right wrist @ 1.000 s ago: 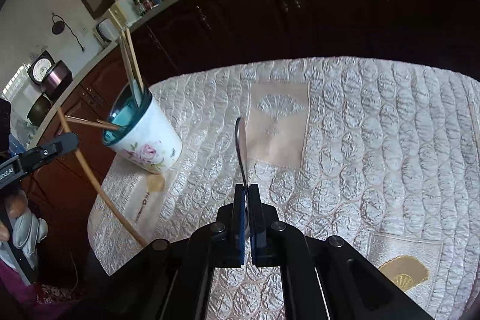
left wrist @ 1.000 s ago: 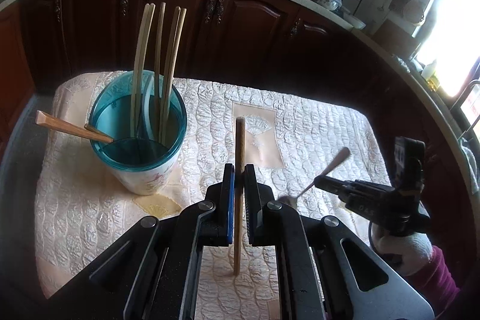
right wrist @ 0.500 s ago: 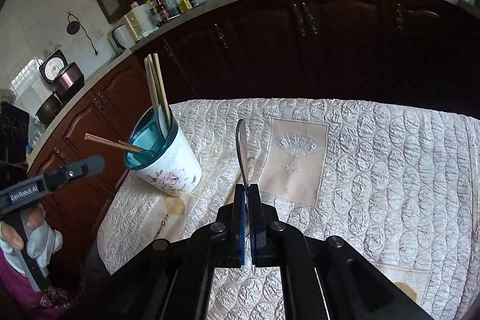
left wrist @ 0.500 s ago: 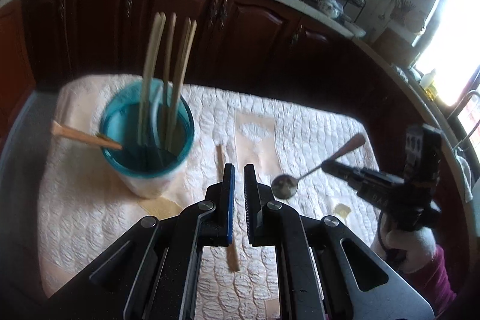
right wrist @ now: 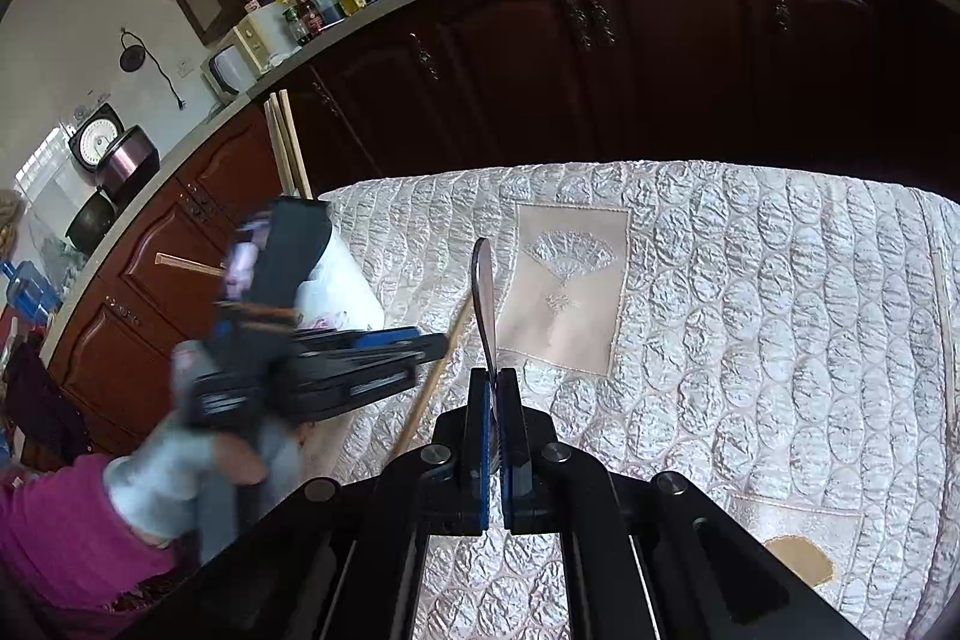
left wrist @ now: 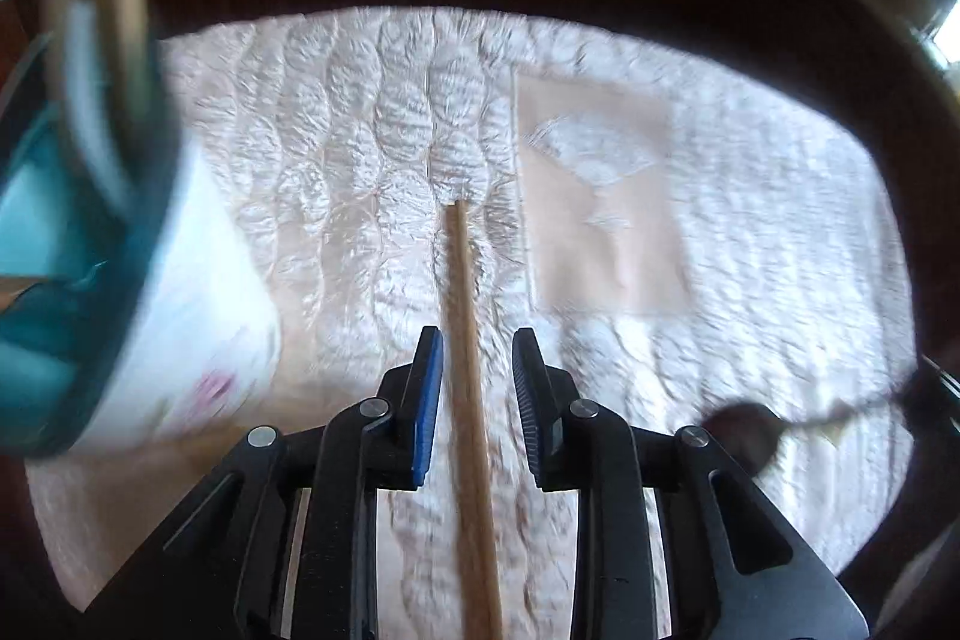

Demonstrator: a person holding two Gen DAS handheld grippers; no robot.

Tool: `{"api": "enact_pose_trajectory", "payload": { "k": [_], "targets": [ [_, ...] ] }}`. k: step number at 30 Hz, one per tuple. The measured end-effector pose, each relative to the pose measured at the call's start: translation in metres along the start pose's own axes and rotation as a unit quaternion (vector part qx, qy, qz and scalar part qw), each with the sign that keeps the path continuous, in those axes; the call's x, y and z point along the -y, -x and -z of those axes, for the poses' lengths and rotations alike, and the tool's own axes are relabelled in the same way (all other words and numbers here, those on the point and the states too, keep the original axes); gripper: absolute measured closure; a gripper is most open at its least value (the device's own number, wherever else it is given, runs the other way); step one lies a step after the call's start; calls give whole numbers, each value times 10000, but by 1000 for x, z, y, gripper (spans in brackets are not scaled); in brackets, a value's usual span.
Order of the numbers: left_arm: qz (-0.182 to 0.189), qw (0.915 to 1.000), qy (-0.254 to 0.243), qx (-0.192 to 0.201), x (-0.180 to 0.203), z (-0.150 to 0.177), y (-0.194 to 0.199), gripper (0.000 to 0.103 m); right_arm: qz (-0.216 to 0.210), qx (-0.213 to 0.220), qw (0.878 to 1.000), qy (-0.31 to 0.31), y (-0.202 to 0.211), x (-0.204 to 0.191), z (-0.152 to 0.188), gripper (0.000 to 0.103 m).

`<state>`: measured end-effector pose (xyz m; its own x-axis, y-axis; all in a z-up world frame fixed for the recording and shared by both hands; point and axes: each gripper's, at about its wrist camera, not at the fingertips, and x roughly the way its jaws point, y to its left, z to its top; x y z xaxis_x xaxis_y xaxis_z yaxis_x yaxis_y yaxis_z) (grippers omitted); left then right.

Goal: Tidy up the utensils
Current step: 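Lift the chopstick upright with the left tool while the right tool lifts the spoon, then lower the held chopstick and spoon into the teal-rimmed holder with both tools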

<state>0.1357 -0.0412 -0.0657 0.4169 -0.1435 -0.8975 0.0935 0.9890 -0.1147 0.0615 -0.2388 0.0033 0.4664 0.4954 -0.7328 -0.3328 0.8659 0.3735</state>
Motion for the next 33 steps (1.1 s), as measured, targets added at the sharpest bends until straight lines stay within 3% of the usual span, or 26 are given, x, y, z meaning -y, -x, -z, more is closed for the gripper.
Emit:
{"api": "enact_pose_trajectory", "payload": {
  "k": [3,5,6,8,13,22,27,33],
  "targets": [
    [-243,9994,72,-235,-1,-7,-32,80,5,13,10000,-38,2,2,1,101],
    [-242,9997,-41,-48,2,-7,-32,89,-2,29,10000,-43,4,3,1,101],
    [-137,9998,-125,-90,4,-6,-30,98,-9,38,10000,-34,5,3,0,101],
    [156,9998,-89,-69,2,-5,-18,98,-17,74,10000,2,6,1,-3,101],
    [723,9958,-151,545,-12,2,64,98,-120,232,9996,136,14,-10,-18,101],
    [1056,9805,49,1659,-63,-1,204,98,-268,396,9974,535,18,-49,-46,101],
    [761,9688,167,2352,-95,-12,264,98,-431,521,9949,750,15,-78,-68,101],
    [151,9570,555,2842,-127,-38,267,98,-633,502,9917,1004,-8,-117,-93,101]
  ]
}}
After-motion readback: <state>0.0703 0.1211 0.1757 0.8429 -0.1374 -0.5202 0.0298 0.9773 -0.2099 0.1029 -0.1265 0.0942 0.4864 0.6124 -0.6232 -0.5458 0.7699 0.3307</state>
